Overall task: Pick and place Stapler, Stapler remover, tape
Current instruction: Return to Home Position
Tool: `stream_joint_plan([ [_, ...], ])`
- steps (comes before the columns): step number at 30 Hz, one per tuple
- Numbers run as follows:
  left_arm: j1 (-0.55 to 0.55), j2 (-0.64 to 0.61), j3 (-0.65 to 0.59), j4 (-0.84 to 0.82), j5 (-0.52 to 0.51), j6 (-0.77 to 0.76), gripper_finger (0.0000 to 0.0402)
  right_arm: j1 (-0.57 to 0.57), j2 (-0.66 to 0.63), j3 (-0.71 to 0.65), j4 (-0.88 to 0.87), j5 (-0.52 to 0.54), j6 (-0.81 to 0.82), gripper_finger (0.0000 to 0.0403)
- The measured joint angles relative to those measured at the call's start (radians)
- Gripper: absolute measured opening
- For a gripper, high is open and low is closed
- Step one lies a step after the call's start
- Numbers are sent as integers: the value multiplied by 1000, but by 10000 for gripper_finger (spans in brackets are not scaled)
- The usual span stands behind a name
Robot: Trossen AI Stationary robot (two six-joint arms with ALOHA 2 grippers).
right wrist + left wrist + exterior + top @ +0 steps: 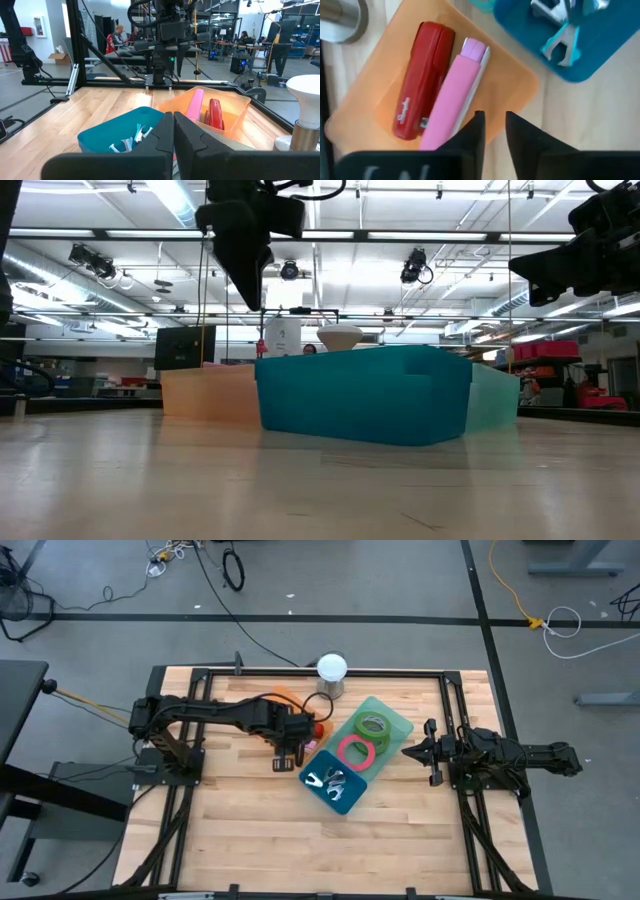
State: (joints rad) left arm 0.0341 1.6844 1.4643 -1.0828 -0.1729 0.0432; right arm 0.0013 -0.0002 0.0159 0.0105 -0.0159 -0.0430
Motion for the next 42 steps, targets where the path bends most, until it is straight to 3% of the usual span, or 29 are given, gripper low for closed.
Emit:
stream_joint_plan([
  [8,9,-27,0,-16,-51,95,8,0,0,0,0,0,0,11],
  [22,8,-144,-7,-8,-37,99,7,0,0,0,0,0,0,11],
  [30,-5,-318,-289,209,138,106,4,0,0,0,2,0,0,11],
  [42,-18,-616,-777,640,146,103,5,0,0,0,1,0,0,11],
])
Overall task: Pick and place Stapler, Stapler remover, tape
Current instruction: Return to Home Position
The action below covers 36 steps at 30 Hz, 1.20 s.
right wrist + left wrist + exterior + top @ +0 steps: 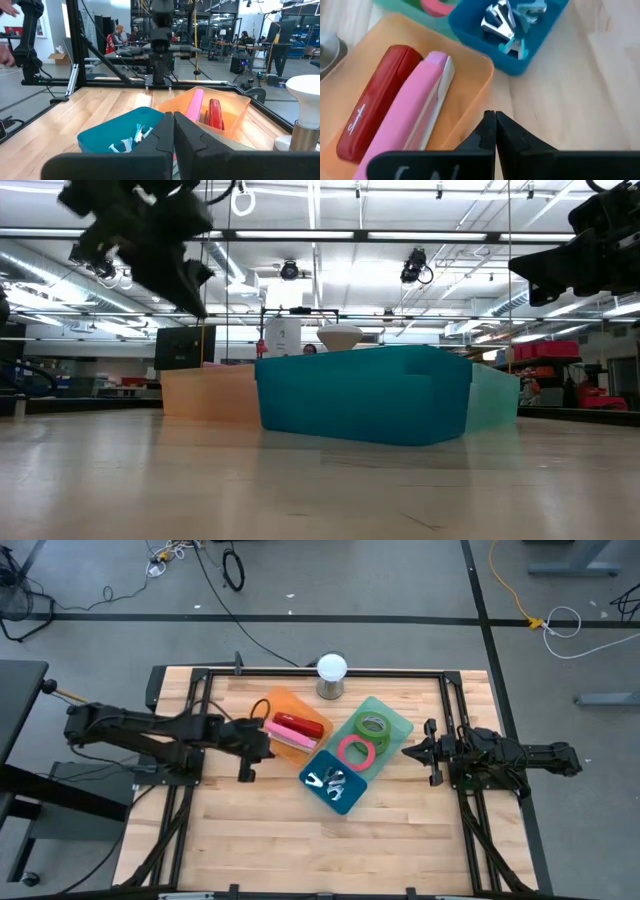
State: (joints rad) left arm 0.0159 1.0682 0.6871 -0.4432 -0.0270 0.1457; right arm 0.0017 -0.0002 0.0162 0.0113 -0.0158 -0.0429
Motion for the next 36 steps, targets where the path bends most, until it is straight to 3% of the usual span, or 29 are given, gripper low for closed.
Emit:
stream_joint_plan([
  [5,3,-78,-177,131,20,65,3,0,0,0,0,0,0,11],
  [13,3,-177,-331,204,108,42,3,0,0,0,0,0,0,11],
  [25,3,-381,-487,320,112,1,3,0,0,0,0,0,0,11],
  [36,3,-551,-553,315,118,-50,2,0,0,0,0,0,0,11],
])
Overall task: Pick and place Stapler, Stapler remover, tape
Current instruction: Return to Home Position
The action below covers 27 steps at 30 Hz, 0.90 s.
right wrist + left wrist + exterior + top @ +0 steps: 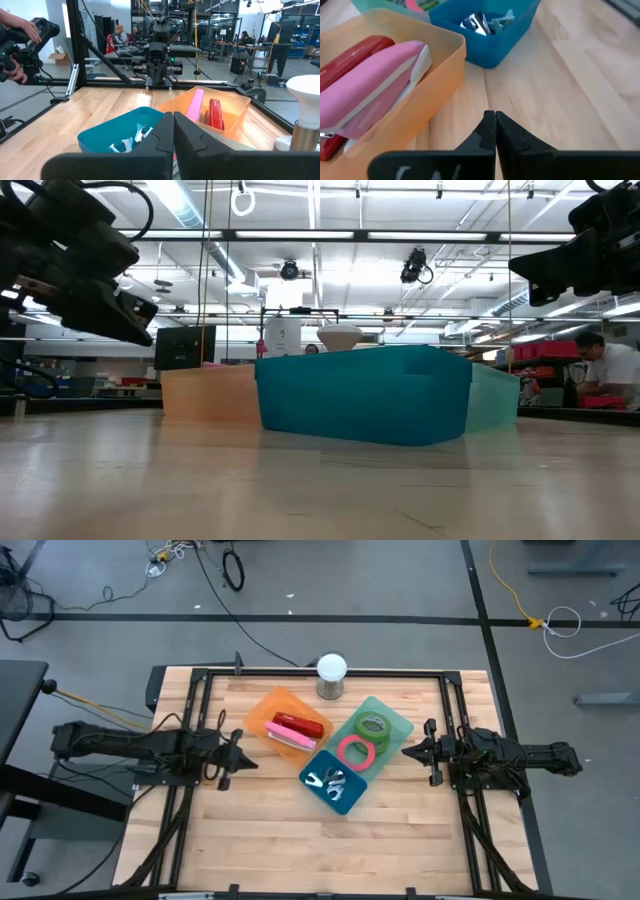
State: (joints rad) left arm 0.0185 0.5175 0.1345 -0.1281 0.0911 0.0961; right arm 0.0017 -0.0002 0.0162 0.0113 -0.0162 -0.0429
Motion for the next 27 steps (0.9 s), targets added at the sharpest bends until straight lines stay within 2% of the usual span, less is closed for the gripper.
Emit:
stream_joint_plan([
  [9,0,-89,0,-14,-1,1,4,0,0,0,0,0,0,11],
  [27,0,-291,0,-233,-8,-5,5,0,0,0,-1,0,0,11],
])
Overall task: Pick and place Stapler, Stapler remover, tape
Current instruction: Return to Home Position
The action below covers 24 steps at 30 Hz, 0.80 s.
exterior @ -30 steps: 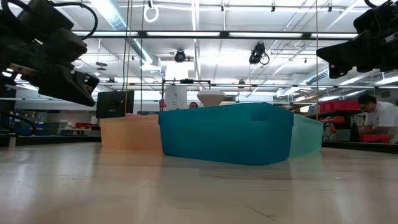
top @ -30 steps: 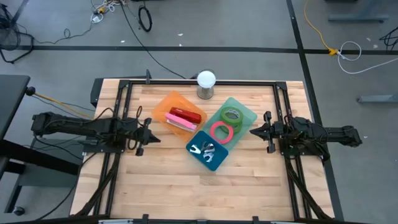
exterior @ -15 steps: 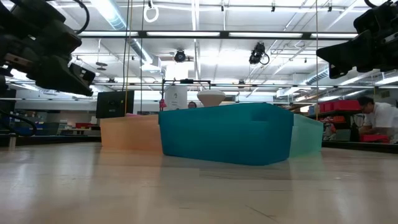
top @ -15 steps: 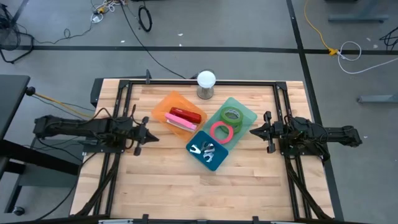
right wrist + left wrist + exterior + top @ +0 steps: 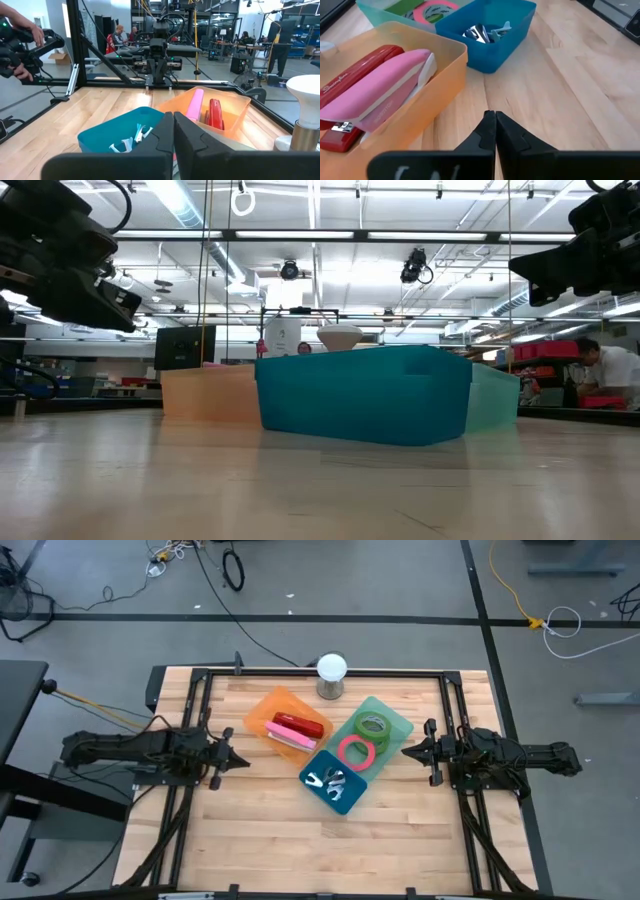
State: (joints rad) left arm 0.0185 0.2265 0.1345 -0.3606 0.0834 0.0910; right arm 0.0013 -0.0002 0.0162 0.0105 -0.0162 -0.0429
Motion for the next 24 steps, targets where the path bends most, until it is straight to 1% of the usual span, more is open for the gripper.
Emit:
stream_joint_plan([
  [10,0,-102,0,-60,0,-2,10,0,0,0,0,0,0,11],
  [16,0,-157,0,-66,-2,-2,4,0,0,0,0,0,0,11],
  [24,0,-211,-8,-63,-11,-8,10,0,0,0,0,0,0,11],
])
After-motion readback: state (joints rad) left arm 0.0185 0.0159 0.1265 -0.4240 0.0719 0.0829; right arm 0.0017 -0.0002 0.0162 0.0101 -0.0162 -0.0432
